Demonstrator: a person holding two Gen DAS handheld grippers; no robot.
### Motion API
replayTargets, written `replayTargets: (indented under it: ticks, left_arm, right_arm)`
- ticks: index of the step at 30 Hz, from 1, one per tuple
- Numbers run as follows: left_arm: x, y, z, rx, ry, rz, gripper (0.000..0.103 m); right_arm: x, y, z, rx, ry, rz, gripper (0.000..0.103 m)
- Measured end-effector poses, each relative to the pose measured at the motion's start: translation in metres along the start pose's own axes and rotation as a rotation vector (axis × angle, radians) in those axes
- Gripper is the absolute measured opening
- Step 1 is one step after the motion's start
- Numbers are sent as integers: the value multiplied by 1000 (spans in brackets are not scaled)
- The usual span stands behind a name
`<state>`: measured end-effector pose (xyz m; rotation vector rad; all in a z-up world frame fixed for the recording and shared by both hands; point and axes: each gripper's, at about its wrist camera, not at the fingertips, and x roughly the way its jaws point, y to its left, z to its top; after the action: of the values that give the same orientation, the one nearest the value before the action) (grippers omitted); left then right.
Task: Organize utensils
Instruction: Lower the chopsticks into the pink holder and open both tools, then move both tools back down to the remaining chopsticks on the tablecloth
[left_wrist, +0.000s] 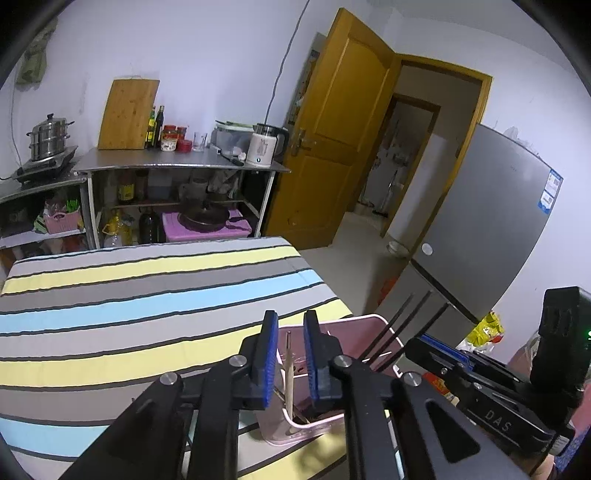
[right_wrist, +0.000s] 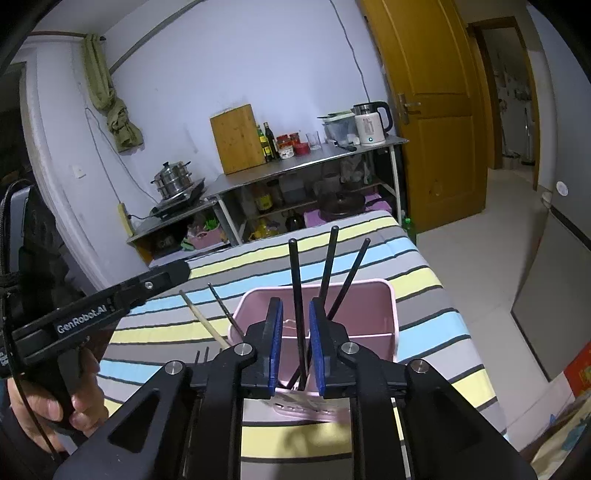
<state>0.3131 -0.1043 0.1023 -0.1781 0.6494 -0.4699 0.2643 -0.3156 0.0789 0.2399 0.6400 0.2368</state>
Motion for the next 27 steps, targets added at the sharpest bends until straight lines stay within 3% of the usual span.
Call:
replayTargets:
  ticks: [4, 14, 27]
  left_arm:
    - [-26, 2, -4, 10, -32, 14, 13]
    - [-87, 26, -40, -9, -65, 86, 13]
    - [-104, 63, -106, -82, 13, 181, 13]
  right_arm:
    - [-13, 1, -2, 4, -23, -1, 23]
    - [-47, 23, -19, -30, -56, 41, 23]
    - [-42, 57, -58, -100, 19, 101, 23]
